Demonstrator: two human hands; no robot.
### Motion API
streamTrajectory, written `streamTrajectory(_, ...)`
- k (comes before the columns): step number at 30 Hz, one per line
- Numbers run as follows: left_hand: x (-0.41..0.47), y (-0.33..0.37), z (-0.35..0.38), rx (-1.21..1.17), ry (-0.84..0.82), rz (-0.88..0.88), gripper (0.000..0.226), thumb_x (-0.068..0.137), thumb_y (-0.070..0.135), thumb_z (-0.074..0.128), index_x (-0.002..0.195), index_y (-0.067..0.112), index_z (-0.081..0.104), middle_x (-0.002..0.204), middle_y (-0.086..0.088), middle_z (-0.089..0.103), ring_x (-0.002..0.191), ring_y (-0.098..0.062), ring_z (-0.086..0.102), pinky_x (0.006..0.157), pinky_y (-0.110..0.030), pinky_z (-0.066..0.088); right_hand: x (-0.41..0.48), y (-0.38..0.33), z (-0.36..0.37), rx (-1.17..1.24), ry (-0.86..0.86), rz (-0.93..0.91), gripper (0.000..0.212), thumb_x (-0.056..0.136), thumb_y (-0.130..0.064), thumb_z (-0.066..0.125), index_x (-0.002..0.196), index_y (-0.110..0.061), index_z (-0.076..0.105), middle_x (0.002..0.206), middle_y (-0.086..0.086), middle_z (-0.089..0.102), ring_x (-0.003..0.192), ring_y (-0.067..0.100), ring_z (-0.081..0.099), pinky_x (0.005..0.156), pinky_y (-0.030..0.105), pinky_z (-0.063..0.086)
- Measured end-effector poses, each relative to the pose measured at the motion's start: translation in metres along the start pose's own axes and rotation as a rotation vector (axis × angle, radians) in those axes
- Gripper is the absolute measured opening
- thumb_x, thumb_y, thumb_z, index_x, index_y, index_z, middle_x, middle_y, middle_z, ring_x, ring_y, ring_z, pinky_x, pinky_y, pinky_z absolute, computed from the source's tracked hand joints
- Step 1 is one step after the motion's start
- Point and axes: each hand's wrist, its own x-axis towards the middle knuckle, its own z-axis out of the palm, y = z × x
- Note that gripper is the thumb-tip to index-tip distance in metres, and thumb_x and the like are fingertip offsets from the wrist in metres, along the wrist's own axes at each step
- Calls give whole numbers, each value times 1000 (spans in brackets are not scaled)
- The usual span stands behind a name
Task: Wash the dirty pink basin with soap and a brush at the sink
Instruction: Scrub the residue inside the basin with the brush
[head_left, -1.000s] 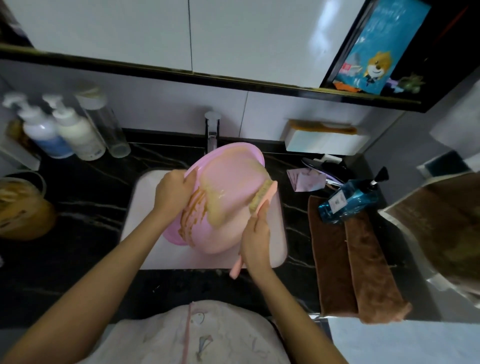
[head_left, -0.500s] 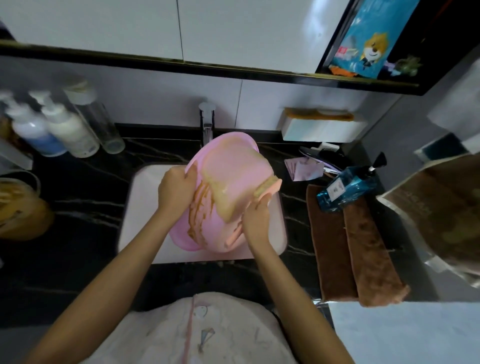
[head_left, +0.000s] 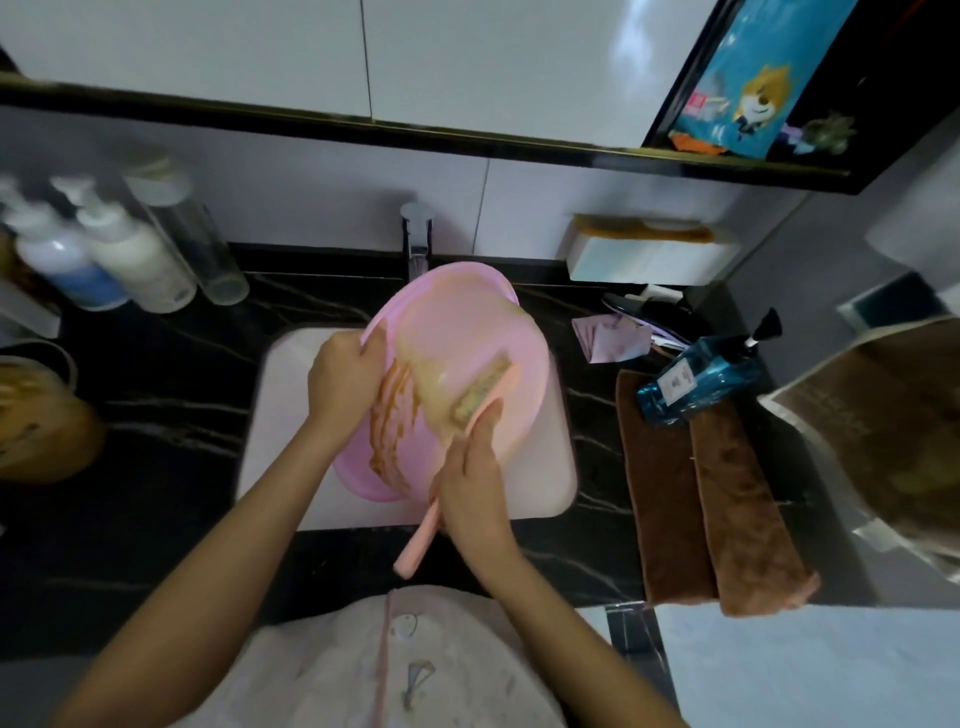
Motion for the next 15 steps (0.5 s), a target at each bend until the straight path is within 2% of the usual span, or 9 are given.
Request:
streamTrajectory(2, 0, 1, -1, -2, -5, -4, 50, 98, 32, 39, 52, 13, 34, 51, -2, 40, 49, -14, 38, 47, -29, 24, 33, 11, -10, -104, 72, 74, 65, 101, -14, 30, 148, -15, -14, 67, -1, 49, 62, 18, 54, 61, 24, 46)
streamTrajectory(3, -1, 2, -1, -4, -8, 2, 50, 98, 32, 39, 51, 13, 34, 51, -2, 40, 50, -16, 38, 47, -30, 23, 48, 14, -17, -67, 103, 171, 66, 100, -14, 31, 149, -8, -13, 76, 7, 56, 72, 26, 59, 68, 31, 49)
streamTrajectory(4, -3, 2, 0, 8, -11, 16, 50, 98, 32, 40, 51, 15, 34, 51, -2, 40, 52, -19, 39, 49, -31, 23, 54, 18, -20, -18, 109, 233, 66, 100, -16, 31, 149, -5, -12, 96, 16, 61, 89, 33, 60, 81, 39, 49)
streamTrajectory(5, -5, 1, 0, 36, -10, 38, 49, 98, 31, 41, 51, 16, 34, 52, -2, 41, 55, -23, 41, 52, -32, 24, 49, 20, -17, -1, 70, 275, 64, 101, -19, 30, 149, -4, -9, 118, 19, 58, 105, 35, 57, 91, 41, 46)
streamTrajectory(7, -5, 3, -2, 96, 3, 99, 49, 97, 31, 42, 51, 18, 33, 55, -5, 43, 60, -30, 44, 57, -32, 27, 21, 11, -7, 17, -51, 237, 58, 102, -23, 26, 150, -6, 1, 134, 18, 49, 117, 31, 51, 97, 35, 42)
streamTrajectory(9, -2, 1, -2, 115, 2, 118, 49, 97, 31, 42, 51, 18, 32, 54, -4, 42, 61, -30, 45, 58, -32, 27, 4, 8, -1, 52, -92, 141, 53, 103, -23, 25, 150, -8, 7, 125, 16, 54, 105, 26, 56, 88, 29, 43)
streamTrajectory(10, -1, 0, -2, 109, -4, 118, 49, 97, 30, 42, 51, 18, 32, 53, -2, 41, 61, -29, 44, 57, -31, 26, 6, 6, -1, 90, -71, 112, 52, 103, -22, 25, 150, -10, 6, 113, 15, 59, 93, 24, 58, 80, 29, 44)
streamTrajectory(13, -2, -2, -2, 78, -42, 153, 45, 97, 30, 42, 54, 17, 37, 54, 0, 43, 60, -28, 46, 53, -31, 25, 23, 0, -17, 96, 161, 55, 56, 102, -22, 27, 152, -19, 1, 80, 17, 60, 74, 32, 60, 69, 42, 49)
streamTrajectory(15, -2, -3, -3, 48, -62, 158, 38, 96, 26, 42, 59, 16, 43, 57, 0, 46, 62, -25, 48, 50, -30, 27, 23, -1, -25, -20, 247, -76, 58, 101, -25, 30, 152, -26, 1, 68, 13, 57, 65, 30, 60, 62, 42, 50)
